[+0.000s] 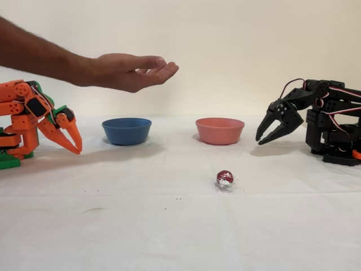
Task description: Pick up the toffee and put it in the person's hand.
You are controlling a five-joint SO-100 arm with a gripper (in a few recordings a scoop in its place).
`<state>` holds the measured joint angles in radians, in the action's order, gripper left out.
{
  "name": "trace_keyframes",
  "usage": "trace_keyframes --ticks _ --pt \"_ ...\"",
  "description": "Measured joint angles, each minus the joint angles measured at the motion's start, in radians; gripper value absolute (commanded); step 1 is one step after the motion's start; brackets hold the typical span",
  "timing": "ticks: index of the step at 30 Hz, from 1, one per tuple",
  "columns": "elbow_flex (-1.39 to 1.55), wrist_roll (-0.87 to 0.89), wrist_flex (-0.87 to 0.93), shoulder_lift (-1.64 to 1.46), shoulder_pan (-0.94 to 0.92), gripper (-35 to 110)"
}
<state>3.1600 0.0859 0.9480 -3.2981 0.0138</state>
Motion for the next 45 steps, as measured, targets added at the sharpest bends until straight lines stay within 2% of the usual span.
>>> trace_keyframes --ticks 16,23,34,45 --pt "-0.064 0.012 -0.037 0.014 0.0 6" --pt "-0.198 0.081 -0.012 0.186 0.002 7" --pt "-0.746 0.118 0.109 0.603 0.02 11" --pt "-1.465 0.124 0.388 0.939 0.051 12"
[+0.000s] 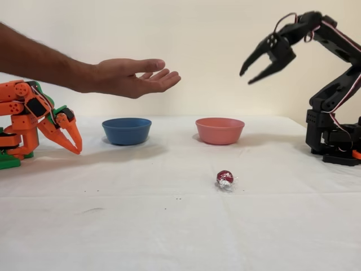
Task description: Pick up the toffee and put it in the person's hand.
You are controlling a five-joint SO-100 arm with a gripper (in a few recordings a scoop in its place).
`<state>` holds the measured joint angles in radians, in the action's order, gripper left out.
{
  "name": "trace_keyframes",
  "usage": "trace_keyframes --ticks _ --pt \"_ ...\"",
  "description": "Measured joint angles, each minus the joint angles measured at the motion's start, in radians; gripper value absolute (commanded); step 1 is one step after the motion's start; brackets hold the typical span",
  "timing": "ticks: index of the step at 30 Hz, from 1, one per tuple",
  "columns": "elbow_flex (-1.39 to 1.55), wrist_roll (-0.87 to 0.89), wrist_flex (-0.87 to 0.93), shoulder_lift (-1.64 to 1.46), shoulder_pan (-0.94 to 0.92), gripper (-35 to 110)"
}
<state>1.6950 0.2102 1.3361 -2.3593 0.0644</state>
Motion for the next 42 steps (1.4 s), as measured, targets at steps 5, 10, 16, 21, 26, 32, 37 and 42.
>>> trace_keyframes --ticks 5,10,16,21,26,32,37,42 --pt "-0.176 0.012 0.067 0.11 0.008 12" --pt "-0.423 0.002 0.153 0.345 0.018 12" --pt "-0.699 -0.015 0.186 0.584 0.035 13" --pt "-0.724 -0.006 0.137 0.663 0.054 15" --pt "-0.696 -0.006 0.046 0.738 0.083 16" --pt "-0.673 -0.014 -0.006 0.825 0.112 18" --pt "-0.653 -0.015 -0.005 0.896 0.133 21" --pt "-0.635 0.006 -0.018 0.966 0.161 20"
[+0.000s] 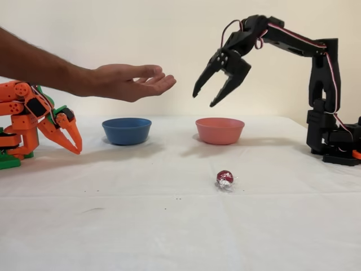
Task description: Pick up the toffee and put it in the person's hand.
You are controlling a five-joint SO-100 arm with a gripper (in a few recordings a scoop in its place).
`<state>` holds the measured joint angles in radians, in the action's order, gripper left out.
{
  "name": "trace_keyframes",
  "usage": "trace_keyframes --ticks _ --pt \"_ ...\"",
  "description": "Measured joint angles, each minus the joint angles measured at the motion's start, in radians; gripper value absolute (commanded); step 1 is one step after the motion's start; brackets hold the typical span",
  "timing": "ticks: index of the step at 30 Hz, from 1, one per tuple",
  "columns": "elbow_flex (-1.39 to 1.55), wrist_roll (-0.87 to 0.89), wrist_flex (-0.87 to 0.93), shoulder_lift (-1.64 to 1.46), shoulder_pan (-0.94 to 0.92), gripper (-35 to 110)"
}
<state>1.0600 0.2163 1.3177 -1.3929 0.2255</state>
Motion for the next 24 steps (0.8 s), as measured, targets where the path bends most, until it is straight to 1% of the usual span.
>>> trace_keyframes --ticks 11,24 --pt "0.035 0.025 -0.08 0.176 0.123 19" --pt "0.054 0.058 -0.071 0.229 0.216 18"
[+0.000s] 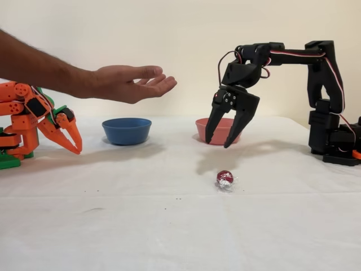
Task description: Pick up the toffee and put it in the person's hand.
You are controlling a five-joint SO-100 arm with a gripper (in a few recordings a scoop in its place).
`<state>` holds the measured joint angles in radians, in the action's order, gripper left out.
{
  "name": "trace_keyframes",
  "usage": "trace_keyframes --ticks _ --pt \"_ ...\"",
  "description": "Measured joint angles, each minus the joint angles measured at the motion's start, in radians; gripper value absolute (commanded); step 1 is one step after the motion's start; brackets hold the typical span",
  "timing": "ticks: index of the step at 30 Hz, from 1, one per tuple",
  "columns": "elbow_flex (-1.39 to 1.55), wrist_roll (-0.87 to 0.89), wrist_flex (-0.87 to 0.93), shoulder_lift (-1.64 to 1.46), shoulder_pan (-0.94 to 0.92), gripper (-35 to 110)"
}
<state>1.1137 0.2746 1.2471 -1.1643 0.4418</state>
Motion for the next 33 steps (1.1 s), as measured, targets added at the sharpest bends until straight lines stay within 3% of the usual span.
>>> trace_keyframes --ticks 33 --pt "0.187 0.087 -0.166 0.075 0.058 19"
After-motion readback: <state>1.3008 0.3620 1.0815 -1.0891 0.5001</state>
